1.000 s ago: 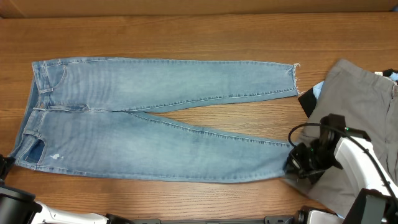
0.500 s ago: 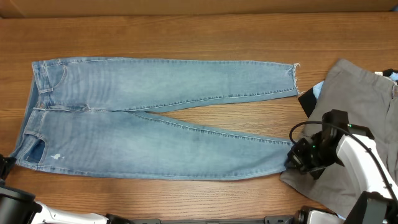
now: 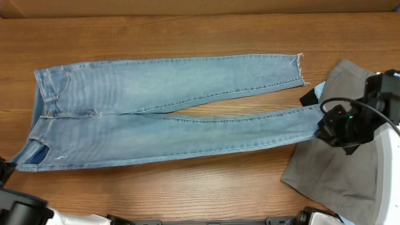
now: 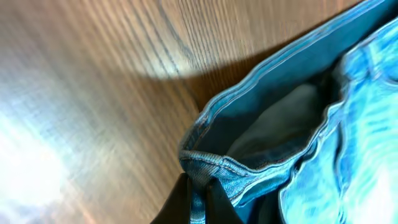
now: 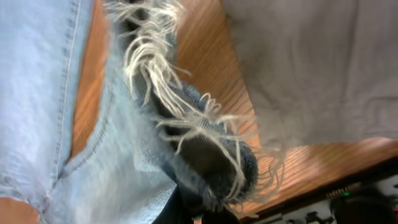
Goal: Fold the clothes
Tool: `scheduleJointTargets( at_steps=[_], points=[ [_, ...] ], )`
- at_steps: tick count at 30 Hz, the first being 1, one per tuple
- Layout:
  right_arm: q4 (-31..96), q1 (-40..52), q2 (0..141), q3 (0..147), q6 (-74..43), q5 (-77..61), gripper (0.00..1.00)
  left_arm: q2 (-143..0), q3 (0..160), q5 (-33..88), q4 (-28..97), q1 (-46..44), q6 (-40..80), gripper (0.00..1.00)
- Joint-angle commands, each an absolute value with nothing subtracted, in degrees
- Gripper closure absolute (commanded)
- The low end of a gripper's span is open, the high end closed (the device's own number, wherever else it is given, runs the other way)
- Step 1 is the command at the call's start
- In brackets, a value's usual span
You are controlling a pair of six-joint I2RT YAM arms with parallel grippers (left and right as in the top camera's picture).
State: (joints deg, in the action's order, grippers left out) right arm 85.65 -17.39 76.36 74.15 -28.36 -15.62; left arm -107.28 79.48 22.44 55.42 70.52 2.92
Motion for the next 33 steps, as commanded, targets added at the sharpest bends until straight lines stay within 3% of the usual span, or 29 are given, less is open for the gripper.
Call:
scheduleJointTargets(
  at_steps=[1,7,12,19,33],
  points=[
    [87.3,-18.5,74.1,82.2,-28.6,-5.5,0.96,-99.5,80.9,15.9,53.3,72.9,7.9,0.96],
    [92.4,-18.5,73.5,88.9,-28.2,-3.0,0.96,-91.7,80.9,15.9,53.8,73.5,9.7,0.96],
    [96.5,-18.5,73.5,93.8,-27.0,-3.0,0.96,-86.0,80.9,5.8,55.8,73.6,15.3,0.96],
    [94.3,-18.5,74.1,95.6,-26.6,-3.1,0.96,-83.9,81.8,5.8,54.2,72.4,16.4,0.96],
    [77.8,-14.8,91.8,94.8,-26.7,-13.2,0.95,-93.0,81.8,-1.9,46.4,54.3,14.8,0.96]
  ],
)
